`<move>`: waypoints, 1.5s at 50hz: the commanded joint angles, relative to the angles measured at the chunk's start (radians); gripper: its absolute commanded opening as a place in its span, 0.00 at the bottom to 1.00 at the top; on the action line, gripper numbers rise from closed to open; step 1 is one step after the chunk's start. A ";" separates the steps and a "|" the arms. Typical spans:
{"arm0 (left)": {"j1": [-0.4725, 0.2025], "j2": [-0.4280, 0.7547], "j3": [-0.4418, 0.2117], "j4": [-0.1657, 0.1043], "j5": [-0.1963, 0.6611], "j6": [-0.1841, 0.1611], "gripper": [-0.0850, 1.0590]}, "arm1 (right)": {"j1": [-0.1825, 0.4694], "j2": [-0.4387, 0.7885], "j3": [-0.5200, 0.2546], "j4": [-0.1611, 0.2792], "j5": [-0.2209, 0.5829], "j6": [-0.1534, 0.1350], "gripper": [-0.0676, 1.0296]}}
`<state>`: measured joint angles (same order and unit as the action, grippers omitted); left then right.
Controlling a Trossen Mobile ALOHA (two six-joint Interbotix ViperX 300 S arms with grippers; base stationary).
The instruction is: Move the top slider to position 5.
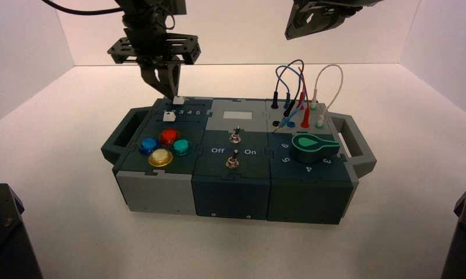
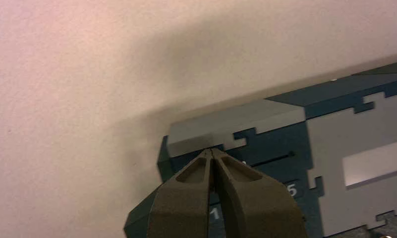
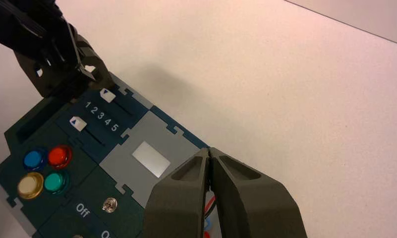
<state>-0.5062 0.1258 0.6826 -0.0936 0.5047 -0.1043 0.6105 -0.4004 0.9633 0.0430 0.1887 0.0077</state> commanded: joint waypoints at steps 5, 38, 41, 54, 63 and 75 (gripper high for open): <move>-0.029 0.011 -0.014 -0.009 0.003 -0.006 0.05 | 0.006 -0.009 -0.020 -0.002 -0.008 -0.002 0.04; -0.097 0.049 -0.052 -0.031 0.011 -0.006 0.05 | 0.006 -0.009 -0.018 -0.002 -0.011 -0.002 0.04; -0.107 0.055 -0.057 -0.032 0.017 -0.006 0.05 | 0.006 -0.009 -0.018 -0.002 -0.009 -0.002 0.04; -0.112 0.063 -0.060 -0.028 0.021 -0.006 0.05 | 0.006 -0.011 -0.018 -0.002 -0.009 -0.002 0.04; -0.095 0.034 -0.040 -0.012 0.023 -0.006 0.05 | 0.006 -0.011 -0.018 0.000 -0.008 -0.002 0.04; -0.054 -0.075 0.021 0.002 0.048 -0.006 0.05 | 0.008 -0.011 -0.017 0.006 -0.005 0.000 0.04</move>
<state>-0.5814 0.1074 0.6888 -0.0982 0.5430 -0.1058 0.6090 -0.4004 0.9633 0.0445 0.1887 0.0077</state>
